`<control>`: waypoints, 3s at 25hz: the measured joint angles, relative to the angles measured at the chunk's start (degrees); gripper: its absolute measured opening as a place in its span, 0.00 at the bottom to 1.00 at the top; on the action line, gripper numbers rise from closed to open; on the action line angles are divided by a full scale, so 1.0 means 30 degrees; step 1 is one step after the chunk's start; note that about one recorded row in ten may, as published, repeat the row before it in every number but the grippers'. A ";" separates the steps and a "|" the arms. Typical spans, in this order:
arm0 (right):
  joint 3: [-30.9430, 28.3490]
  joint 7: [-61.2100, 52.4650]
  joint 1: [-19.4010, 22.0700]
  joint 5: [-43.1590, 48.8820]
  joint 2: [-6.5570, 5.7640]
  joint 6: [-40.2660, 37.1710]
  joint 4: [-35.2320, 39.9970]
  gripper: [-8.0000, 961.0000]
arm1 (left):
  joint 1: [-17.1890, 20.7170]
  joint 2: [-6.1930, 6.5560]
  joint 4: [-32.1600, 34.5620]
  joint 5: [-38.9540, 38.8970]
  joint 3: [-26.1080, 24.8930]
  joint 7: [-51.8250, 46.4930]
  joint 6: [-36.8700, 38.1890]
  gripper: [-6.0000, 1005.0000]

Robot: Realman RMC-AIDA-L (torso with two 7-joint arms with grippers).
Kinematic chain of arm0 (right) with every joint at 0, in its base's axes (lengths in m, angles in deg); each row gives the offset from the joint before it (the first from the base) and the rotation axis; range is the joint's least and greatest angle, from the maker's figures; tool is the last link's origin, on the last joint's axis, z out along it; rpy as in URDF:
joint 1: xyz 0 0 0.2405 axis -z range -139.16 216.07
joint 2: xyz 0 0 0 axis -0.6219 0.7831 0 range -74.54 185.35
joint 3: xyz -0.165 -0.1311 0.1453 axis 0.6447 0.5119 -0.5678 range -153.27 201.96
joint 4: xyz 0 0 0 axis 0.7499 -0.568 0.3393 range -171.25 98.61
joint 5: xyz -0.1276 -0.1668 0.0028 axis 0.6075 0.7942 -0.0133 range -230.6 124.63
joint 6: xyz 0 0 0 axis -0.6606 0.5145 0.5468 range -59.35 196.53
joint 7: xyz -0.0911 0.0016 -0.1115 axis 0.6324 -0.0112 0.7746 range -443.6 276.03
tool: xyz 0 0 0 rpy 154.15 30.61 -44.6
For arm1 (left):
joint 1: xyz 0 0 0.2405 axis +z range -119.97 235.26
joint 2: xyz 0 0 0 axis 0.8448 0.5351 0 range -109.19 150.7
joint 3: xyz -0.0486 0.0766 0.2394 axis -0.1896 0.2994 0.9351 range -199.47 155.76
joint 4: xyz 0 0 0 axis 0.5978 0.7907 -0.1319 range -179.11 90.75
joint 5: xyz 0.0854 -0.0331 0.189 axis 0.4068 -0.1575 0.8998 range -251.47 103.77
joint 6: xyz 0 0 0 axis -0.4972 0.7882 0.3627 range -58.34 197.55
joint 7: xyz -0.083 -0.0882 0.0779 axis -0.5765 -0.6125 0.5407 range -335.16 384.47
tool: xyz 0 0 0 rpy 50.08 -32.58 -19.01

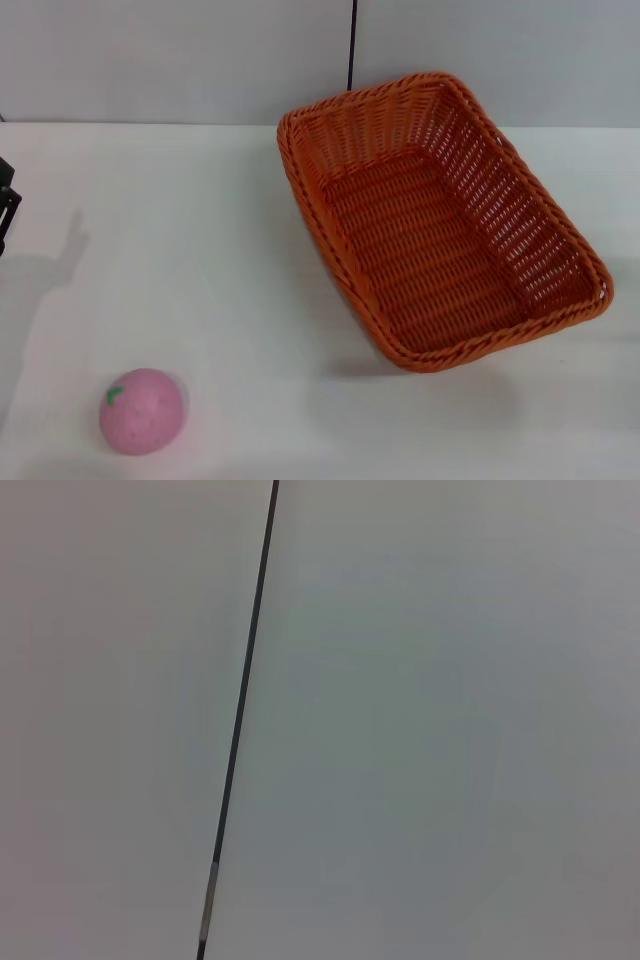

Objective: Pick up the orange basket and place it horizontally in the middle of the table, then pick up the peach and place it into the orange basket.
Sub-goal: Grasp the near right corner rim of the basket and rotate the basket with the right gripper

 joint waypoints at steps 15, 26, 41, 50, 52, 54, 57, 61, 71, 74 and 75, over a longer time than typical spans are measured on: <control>0.0313 -0.1632 0.0340 0.0055 -0.0043 -0.1387 0.2147 0.68 | 0.0200 -0.0002 0.0006 -0.0054 0.0015 -0.0028 -0.0051 0.81; 0.6486 -1.4610 0.0081 0.0101 -0.0157 -0.3400 1.5592 0.67 | 0.0019 0.0006 0.0015 0.0004 0.0014 -0.0027 0.0155 0.81; 1.3425 -2.8132 -0.3415 0.7483 -0.2773 -0.5815 2.2266 0.67 | 0.0133 -0.0035 -0.0029 0.0016 0.0277 -0.0551 0.0204 0.81; 1.6878 -2.8621 -0.5973 1.0321 -0.2322 -0.2935 1.8014 0.66 | 0.0090 -0.0030 -0.0086 0.0013 0.0312 -0.0554 0.0205 0.81; 1.7372 -2.8621 -0.6306 1.0460 -0.2131 -0.2009 1.7382 0.66 | 0.0140 -0.0031 -0.0333 0.0014 0.0309 -0.0555 0.0207 0.81; 1.7910 -2.8595 -0.6470 1.0467 -0.1861 -0.0969 1.7194 0.66 | 0.0146 -0.0031 -0.0363 0.0014 0.0308 -0.0555 0.0207 0.81; 1.8704 -2.8595 -0.6703 1.0462 -0.1533 0.0590 1.6787 0.66 | 0.0146 -0.0031 -0.0391 -0.0030 0.0307 -0.0555 0.0270 0.81; 1.9503 -2.8404 -0.7362 1.0424 -0.1370 0.2015 1.5453 0.66 | 0.0067 -0.0031 -0.0468 -0.0124 0.0285 -0.0555 0.0322 0.81; 2.0245 -2.7874 -0.8890 1.0471 -0.0947 0.3804 1.3147 0.65 | -0.0014 -0.0031 -0.0469 -0.0133 0.0161 -0.0555 0.0477 0.81; 2.1070 -2.8086 -0.9030 1.0489 -0.0861 0.4532 1.2665 0.65 | 0.0063 -0.0031 -0.0467 -0.0132 0.0147 -0.0556 0.0448 0.81; 2.1070 -2.8086 -0.9030 1.0489 -0.0861 0.4532 1.2665 0.65 | 0.0108 -0.0031 -0.0467 -0.0131 0.0139 -0.0555 0.0432 0.81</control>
